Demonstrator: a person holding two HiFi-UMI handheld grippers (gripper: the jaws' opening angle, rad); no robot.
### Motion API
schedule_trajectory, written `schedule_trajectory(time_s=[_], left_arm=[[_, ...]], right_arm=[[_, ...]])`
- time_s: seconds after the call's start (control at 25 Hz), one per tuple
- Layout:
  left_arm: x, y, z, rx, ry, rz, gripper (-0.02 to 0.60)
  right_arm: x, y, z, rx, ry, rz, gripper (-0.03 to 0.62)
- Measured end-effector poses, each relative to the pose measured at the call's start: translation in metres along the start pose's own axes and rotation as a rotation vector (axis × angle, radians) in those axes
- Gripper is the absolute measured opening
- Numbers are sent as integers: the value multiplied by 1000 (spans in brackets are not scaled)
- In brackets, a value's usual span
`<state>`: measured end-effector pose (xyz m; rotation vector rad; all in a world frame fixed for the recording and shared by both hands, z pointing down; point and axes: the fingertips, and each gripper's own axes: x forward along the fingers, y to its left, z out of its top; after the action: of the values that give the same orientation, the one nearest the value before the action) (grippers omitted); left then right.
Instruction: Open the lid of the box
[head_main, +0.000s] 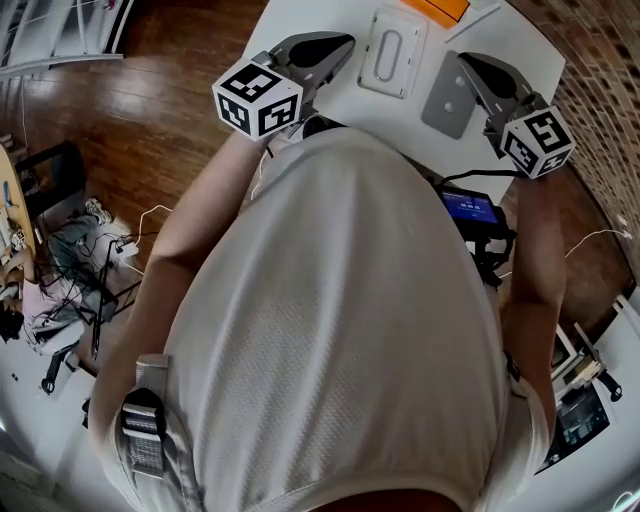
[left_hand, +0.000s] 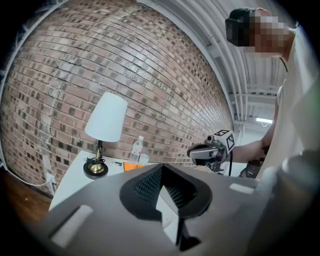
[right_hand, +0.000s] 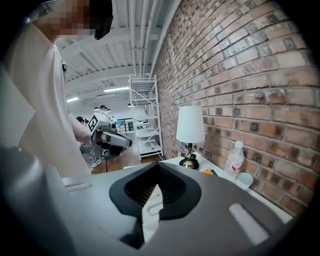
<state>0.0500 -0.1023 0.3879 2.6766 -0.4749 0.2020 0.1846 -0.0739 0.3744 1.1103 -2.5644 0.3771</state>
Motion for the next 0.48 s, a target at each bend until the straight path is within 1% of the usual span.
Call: schedule_trajectory(time_s=[0.48], left_arm=[[0, 0, 0, 10, 11, -10, 2]], right_arm=[[2, 7, 2, -13, -13, 14, 2]])
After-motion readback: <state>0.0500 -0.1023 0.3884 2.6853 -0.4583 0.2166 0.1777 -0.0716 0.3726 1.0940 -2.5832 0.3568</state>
